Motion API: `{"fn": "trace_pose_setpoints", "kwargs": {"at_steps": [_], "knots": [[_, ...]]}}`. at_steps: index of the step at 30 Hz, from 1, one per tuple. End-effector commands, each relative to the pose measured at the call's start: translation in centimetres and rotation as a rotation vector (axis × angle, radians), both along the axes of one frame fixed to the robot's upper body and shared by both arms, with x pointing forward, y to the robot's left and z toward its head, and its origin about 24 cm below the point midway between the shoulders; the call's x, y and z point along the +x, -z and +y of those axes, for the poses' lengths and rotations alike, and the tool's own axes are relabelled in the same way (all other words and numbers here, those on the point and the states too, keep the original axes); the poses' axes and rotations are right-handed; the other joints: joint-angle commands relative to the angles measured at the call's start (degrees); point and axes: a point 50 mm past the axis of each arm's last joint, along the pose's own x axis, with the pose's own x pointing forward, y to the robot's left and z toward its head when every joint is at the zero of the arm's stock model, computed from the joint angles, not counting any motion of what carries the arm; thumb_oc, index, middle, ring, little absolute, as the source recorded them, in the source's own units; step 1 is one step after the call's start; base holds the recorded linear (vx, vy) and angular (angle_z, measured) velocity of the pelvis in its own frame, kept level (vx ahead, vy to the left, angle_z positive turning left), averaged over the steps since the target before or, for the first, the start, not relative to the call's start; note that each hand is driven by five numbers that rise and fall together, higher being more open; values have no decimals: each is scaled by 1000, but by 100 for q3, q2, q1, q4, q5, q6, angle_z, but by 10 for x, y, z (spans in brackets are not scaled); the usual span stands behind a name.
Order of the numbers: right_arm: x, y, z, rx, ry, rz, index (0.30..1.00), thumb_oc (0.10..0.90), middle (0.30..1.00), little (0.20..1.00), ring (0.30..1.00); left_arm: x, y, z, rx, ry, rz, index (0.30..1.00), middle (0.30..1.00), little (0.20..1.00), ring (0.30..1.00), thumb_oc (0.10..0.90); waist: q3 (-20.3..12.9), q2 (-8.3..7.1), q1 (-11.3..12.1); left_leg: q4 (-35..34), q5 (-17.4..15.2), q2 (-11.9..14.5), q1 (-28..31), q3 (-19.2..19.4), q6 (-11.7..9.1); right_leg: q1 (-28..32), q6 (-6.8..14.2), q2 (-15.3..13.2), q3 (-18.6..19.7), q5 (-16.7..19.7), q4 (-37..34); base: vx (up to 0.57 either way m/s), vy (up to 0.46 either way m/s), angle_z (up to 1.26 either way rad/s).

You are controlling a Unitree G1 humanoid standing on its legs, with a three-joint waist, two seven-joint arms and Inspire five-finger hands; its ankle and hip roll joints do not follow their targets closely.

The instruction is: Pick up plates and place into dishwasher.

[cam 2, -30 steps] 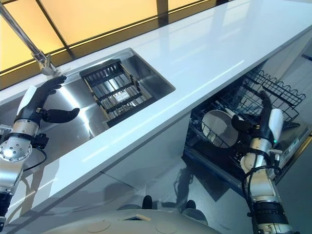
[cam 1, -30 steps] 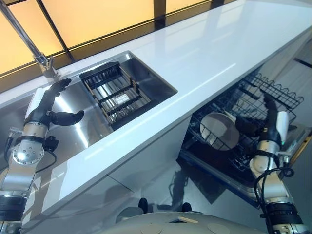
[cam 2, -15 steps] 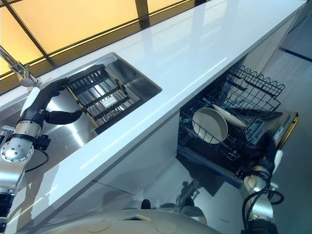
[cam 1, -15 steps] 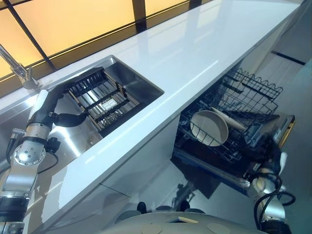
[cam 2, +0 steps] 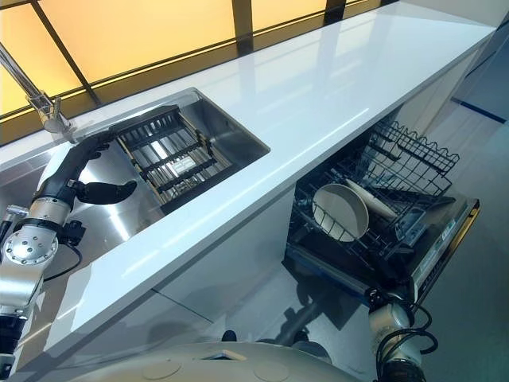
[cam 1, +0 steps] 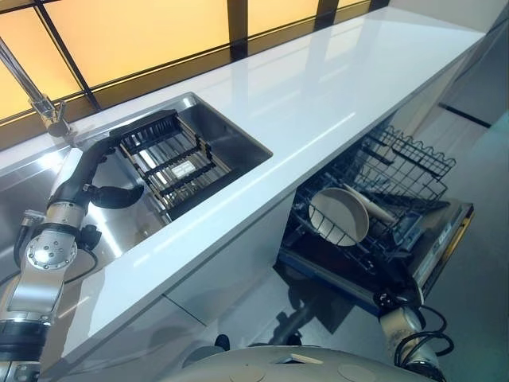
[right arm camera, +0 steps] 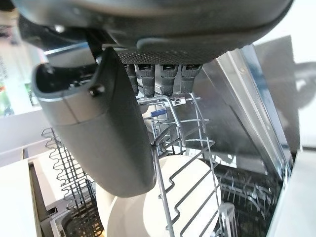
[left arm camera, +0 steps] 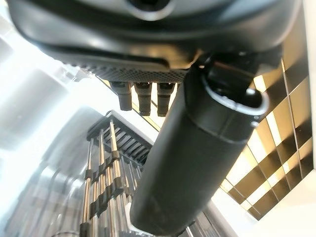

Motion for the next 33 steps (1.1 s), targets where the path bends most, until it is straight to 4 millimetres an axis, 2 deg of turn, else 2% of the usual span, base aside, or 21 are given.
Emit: {"fn": "trace_pose_setpoints", "kwargs": {"at_steps": [1, 3, 6, 9, 13, 18, 23, 33], "knots": [[47, -9, 58, 194, -225, -162, 900, 800, 900, 900, 900, 24, -60, -17, 97, 69, -270, 900, 900, 900, 900, 800, -178, 215, 342, 41, -248, -167, -32, 145, 160, 90, 275, -136, -255, -197, 210, 36, 29, 11], [62, -20, 78, 291, -279, -267, 900, 800, 900, 900, 900, 25, -58, -22, 92, 78, -269, 900, 900, 900, 900, 800, -176, 236, 420, 41, -235, -184, -28, 79, 173, 107, 256, -146, -301, -204, 217, 40, 44, 10], [86, -49, 104, 340, -390, -458, 900, 800, 900, 900, 900, 27, -54, -29, 90, 89, -269, 900, 900, 900, 900, 800, -163, 255, 546, 41, -226, -209, -26, -6, 186, 130, 236, -163, -369, -221, 223, 36, 52, 5], [102, -74, 124, 361, -511, -614, 900, 800, 900, 900, 900, 31, -51, -33, 85, 93, -266, 900, 900, 900, 900, 800, -165, 262, 668, 41, -221, -240, -31, -67, 197, 149, 227, -179, -427, -232, 213, 34, 54, 7], [124, -113, 147, 337, -682, -798, 900, 800, 900, 900, 900, 36, -53, -33, 87, 99, -257, 900, 900, 900, 900, 800, -193, 244, 848, 41, -208, -278, -34, -142, 213, 176, 222, -198, -523, -249, 215, 47, 50, 9], [154, -165, 168, 276, -791, -973, 900, 800, 900, 900, 900, 43, -57, -30, 92, 110, -250, 900, 900, 900, 900, 800, -221, 195, 1077, 41, -193, -321, -24, -243, 249, 216, 191, -208, -638, -280, 247, 46, 27, 9], [168, -196, 175, 140, -837, -1045, 900, 800, 900, 900, 900, 47, -57, -31, 91, 126, -240, 900, 900, 900, 900, 800, -249, 150, 1240, 41, -178, -358, -19, -328, 300, 228, 183, -226, -721, -284, 295, 31, 18, 14], [183, -216, 166, -20, -841, -1042, 900, 800, 900, 900, 900, 54, -59, -37, 84, 169, -232, 900, 900, 900, 900, 800, -255, 98, 1287, 41, -216, -397, 39, -381, 344, 278, 205, -231, -740, -241, 269, 6, -1, 7]]}}
